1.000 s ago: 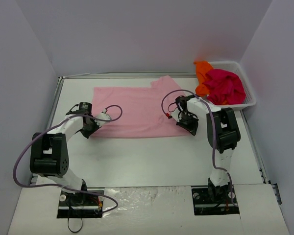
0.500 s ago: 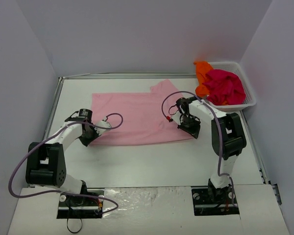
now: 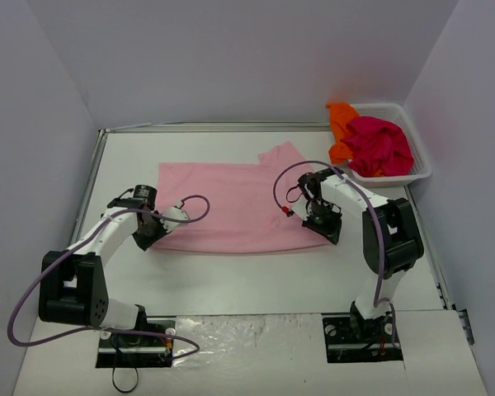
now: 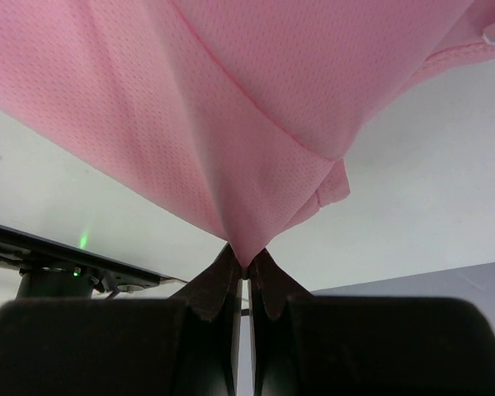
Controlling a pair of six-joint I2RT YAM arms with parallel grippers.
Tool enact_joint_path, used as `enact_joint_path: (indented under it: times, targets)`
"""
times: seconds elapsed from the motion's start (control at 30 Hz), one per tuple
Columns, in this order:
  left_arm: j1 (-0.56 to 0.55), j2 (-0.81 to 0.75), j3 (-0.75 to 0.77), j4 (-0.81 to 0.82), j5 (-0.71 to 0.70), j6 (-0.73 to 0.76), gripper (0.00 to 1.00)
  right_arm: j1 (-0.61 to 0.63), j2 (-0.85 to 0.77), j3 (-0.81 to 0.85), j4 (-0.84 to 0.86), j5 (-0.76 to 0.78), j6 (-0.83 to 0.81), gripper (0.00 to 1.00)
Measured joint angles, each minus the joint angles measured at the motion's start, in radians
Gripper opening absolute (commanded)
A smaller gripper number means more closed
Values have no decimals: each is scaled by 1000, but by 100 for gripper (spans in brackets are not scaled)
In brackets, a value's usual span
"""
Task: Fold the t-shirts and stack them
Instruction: Fold the flattened tshirt in 1/3 of the way
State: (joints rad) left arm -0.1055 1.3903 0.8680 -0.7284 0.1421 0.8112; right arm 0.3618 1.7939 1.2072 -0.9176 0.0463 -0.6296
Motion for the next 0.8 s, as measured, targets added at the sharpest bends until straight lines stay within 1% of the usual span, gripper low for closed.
enact_joint_path:
  times: [0.23,0.27,0.33,0.37,0.4,0.43,0.47,0.53,0.57,0.7,0.8]
  targets:
    - [-25,-24,-2,-32,-1,2,3,6,-18,-5,-17,-10,-4,0]
    - [-27,-30,-3,-32,-1,1,3,6,-18,-5,-18,-10,-4,2]
    - [-32,-43,-8,-34,-2,1,5,8,-18,-5,-18,-11,-3,21]
    - [-34,-49,-9,-38,-2,1,12,8,-19,-5,-19,-13,-4,28]
    - [-36,-52,-10,-39,-3,4,15,9,-19,-5,-19,-14,-3,38]
    - [-37,-55,-10,-42,-5,3,16,11,-20,-6,-19,-15,-5,43]
    - [-37,-56,-10,-43,-10,3,26,13,-23,-8,-18,-17,-7,44]
    - [-37,-56,-10,-46,-15,6,32,17,-31,-14,-19,-17,-9,47]
    - [-37,-56,-10,-49,-17,5,37,19,-37,-17,-19,-17,-10,48]
    - [-38,-56,-10,-66,-21,8,43,19,-63,-22,-24,-16,-11,50]
    - [-39,-57,-10,-79,-35,12,45,19,-82,-22,-27,-16,-16,51]
